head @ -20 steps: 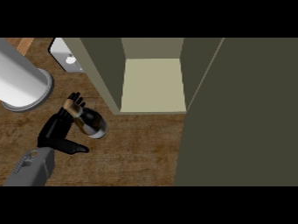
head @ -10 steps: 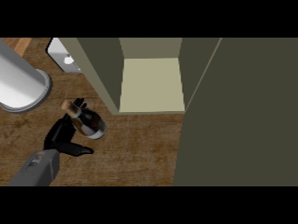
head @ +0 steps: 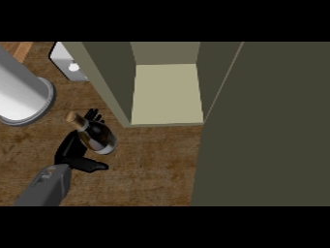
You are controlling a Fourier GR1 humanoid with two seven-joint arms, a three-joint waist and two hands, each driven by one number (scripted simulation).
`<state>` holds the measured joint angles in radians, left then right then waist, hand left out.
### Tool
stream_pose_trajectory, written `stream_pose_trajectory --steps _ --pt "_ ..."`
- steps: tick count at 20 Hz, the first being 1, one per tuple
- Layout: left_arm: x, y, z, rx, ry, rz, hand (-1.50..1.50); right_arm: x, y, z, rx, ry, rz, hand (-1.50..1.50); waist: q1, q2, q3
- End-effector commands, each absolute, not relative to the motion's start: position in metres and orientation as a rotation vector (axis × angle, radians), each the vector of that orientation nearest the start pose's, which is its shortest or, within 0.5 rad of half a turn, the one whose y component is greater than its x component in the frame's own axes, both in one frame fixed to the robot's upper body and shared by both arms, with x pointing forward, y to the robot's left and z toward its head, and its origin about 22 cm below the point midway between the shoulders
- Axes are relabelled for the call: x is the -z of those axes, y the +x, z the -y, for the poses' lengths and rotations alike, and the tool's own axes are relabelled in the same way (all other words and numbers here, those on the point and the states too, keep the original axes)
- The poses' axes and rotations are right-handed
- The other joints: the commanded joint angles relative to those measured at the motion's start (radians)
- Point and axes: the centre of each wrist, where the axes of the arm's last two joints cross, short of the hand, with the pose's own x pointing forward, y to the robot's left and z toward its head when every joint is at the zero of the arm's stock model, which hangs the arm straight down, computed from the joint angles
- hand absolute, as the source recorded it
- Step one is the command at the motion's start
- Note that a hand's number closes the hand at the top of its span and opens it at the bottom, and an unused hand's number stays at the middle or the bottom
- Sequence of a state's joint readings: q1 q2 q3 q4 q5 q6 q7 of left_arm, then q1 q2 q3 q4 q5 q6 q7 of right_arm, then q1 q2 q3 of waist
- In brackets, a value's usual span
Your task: Pick up the wine, place it into the cabinet and close the cabinet
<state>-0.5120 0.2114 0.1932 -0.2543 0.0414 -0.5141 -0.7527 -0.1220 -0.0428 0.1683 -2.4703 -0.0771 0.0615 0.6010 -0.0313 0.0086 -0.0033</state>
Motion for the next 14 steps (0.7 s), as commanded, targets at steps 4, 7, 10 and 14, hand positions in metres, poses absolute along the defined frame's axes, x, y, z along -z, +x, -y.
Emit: stream_pose_trajectory --steps 4,7,10,14 --pt "0.141 0.282 -0.280 -0.016 -0.547 1.575 -1.50 -0.208 0.151 0.195 -0.246 0.260 1.977 -1.50 0.004 0.001 0.000" --pt "0.139 0.286 -0.275 -0.027 -0.538 1.602 -1.50 -0.211 0.140 0.197 -0.259 0.312 1.974 -1.50 0.001 0.000 0.000" --pt "0.141 0.279 -0.288 -0.040 -0.512 1.622 -1.50 -0.213 0.142 0.199 -0.266 0.290 1.965 -1.50 0.007 -0.001 0.000" --pt "0.141 0.290 -0.251 -0.070 -0.533 1.614 1.50 -0.215 0.144 0.208 -0.252 0.292 1.968 -1.50 0.006 -0.001 0.001"
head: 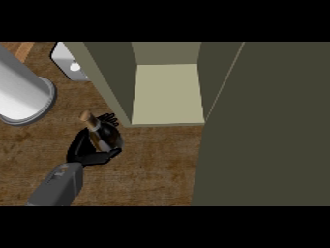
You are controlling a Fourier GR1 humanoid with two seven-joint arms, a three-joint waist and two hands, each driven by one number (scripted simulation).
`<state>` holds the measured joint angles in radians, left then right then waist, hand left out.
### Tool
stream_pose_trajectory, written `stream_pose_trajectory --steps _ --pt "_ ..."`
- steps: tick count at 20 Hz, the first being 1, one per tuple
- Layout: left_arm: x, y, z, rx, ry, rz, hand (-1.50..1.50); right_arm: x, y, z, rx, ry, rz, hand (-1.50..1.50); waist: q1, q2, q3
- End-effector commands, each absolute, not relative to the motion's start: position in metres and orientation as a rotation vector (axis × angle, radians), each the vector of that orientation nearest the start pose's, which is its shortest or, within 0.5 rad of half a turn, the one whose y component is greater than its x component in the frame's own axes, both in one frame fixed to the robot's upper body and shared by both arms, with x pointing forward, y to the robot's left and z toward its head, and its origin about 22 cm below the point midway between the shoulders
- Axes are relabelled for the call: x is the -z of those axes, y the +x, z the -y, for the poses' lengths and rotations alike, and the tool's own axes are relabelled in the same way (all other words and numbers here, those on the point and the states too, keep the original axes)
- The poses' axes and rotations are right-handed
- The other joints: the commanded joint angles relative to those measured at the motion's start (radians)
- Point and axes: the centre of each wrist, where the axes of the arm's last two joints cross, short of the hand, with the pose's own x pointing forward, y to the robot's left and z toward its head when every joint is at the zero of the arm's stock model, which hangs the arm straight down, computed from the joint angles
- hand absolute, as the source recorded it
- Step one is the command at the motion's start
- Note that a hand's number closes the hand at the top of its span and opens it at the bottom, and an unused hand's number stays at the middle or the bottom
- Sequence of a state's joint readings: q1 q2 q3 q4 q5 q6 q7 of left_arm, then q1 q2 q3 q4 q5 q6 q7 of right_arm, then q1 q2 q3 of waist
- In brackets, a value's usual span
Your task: Pick up the wine, place it into the cabinet and close the cabinet
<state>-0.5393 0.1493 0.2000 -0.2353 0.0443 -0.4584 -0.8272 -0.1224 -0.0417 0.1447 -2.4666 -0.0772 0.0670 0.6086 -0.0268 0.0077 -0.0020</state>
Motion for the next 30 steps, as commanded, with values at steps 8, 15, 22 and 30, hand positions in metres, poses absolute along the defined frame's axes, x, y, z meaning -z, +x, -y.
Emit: stream_pose_trajectory --steps 8,15,22,30 --pt "0.134 0.302 -0.239 -0.076 -0.639 1.563 1.50 -0.216 0.147 0.201 -0.269 0.295 1.961 -1.50 -0.002 0.001 -0.001" --pt "0.149 0.271 -0.279 -0.330 -0.384 1.614 1.50 -0.209 0.145 0.206 -0.251 0.260 1.966 -1.50 0.028 -0.009 0.002" --pt "0.150 0.266 -0.271 -0.487 -0.270 1.701 1.50 -0.215 0.142 0.218 -0.259 0.277 1.937 -1.50 0.029 -0.011 0.002" --pt "0.129 0.264 -0.263 -0.397 -0.401 1.658 1.50 -0.201 0.148 0.212 -0.250 0.258 1.948 -1.50 0.035 -0.013 0.003"
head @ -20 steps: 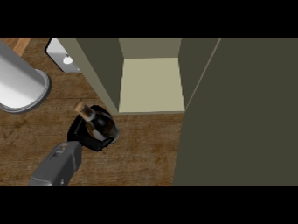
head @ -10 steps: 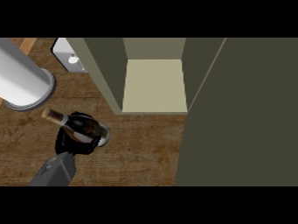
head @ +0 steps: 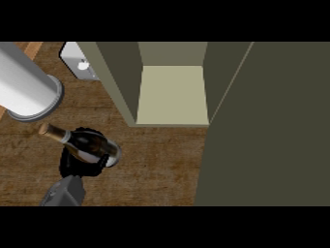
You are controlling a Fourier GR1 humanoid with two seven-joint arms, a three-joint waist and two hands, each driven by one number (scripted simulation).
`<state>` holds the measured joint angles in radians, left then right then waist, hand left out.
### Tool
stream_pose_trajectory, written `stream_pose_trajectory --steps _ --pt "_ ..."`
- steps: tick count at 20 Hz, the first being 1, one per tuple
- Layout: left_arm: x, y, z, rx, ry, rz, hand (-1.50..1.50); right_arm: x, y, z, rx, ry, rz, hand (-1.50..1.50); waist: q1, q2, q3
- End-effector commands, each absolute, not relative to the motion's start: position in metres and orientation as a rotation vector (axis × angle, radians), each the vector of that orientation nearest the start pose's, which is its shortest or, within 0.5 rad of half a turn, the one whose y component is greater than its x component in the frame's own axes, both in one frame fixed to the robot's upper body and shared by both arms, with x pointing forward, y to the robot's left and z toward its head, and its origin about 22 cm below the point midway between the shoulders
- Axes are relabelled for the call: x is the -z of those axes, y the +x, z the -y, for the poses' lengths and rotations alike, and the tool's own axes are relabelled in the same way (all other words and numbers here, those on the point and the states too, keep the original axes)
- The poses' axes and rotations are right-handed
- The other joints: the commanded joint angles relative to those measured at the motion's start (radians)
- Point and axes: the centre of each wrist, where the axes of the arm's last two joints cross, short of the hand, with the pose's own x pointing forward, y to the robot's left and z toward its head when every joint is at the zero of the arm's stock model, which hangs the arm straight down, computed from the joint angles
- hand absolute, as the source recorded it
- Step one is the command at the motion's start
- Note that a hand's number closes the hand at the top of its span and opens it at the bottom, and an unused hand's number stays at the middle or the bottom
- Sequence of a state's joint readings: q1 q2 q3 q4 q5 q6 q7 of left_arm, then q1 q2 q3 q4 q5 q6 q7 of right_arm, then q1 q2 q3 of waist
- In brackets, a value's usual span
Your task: Pick up the wine, place it into the cabinet and close the cabinet
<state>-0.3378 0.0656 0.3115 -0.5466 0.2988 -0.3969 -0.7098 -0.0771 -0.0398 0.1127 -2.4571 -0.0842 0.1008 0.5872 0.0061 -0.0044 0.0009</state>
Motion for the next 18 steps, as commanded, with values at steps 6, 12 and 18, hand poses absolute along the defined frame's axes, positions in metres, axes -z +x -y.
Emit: stream_pose_trajectory --steps 6,12,18 --pt "0.118 0.246 -0.217 -0.311 -0.427 1.666 1.50 -0.193 0.146 0.212 -0.250 0.260 1.931 -1.50 -0.003 0.000 0.000" --pt "0.069 0.244 -0.172 -0.357 -0.456 1.650 1.50 -0.207 0.149 0.211 -0.256 0.249 1.958 -1.50 -0.004 0.001 0.000" --pt "0.063 0.229 -0.133 -0.357 -0.435 1.596 1.50 -0.202 0.158 0.212 -0.285 0.256 1.940 -1.50 -0.008 0.004 -0.001"
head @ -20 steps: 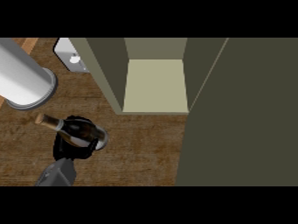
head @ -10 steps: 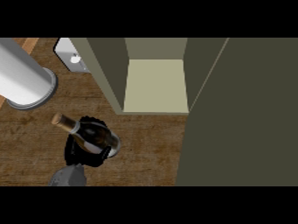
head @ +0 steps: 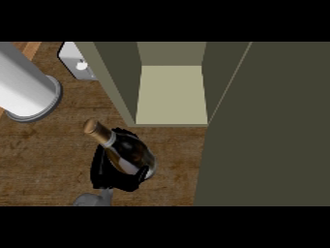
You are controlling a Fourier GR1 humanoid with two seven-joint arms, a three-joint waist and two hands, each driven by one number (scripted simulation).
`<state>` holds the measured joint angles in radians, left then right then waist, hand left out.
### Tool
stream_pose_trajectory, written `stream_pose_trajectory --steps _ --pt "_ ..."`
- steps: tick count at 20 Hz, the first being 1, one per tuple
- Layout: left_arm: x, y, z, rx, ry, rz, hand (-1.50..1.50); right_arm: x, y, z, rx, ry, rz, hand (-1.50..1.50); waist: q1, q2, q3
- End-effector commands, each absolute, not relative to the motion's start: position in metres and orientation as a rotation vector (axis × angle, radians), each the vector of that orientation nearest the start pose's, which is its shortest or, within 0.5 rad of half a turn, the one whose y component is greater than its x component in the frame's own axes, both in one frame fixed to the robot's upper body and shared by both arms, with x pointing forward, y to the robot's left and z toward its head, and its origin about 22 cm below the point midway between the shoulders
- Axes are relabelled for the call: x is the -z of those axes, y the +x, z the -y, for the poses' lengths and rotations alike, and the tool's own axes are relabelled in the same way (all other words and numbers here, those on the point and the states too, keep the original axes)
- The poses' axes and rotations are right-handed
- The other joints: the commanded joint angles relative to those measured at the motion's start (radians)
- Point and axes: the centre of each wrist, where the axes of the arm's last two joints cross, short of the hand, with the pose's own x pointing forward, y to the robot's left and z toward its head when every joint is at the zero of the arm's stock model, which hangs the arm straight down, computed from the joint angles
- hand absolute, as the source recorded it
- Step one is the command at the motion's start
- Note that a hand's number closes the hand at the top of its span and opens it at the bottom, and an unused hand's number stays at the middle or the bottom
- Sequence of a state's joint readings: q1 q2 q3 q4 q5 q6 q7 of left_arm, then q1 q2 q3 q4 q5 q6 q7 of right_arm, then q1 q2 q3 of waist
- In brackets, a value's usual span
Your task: Pick up the wine, place it into the cabinet and close the cabinet
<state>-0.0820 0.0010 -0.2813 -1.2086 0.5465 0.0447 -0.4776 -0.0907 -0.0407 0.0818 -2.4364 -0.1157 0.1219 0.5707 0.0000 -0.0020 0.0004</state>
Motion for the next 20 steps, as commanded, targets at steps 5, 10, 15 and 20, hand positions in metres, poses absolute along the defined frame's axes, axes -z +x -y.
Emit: stream_pose_trajectory --steps 5,10,15,20 --pt "0.069 0.233 -0.107 -0.381 -0.404 1.575 1.50 -0.196 0.137 0.216 -0.274 0.260 1.944 -1.50 -0.011 0.002 -0.001" --pt "0.070 0.247 -0.114 -0.422 -0.367 1.566 1.50 -0.203 0.153 0.214 -0.256 0.253 1.914 -1.50 -0.005 0.002 -0.001" --pt "0.088 0.265 -0.124 -0.405 -0.388 1.564 1.50 -0.194 0.137 0.206 -0.257 0.257 1.921 -1.50 -0.010 0.002 -0.001" --pt "0.082 0.278 -0.105 -0.417 -0.382 1.597 1.50 -0.197 0.152 0.220 -0.260 0.261 1.937 -1.50 -0.011 0.003 -0.001"
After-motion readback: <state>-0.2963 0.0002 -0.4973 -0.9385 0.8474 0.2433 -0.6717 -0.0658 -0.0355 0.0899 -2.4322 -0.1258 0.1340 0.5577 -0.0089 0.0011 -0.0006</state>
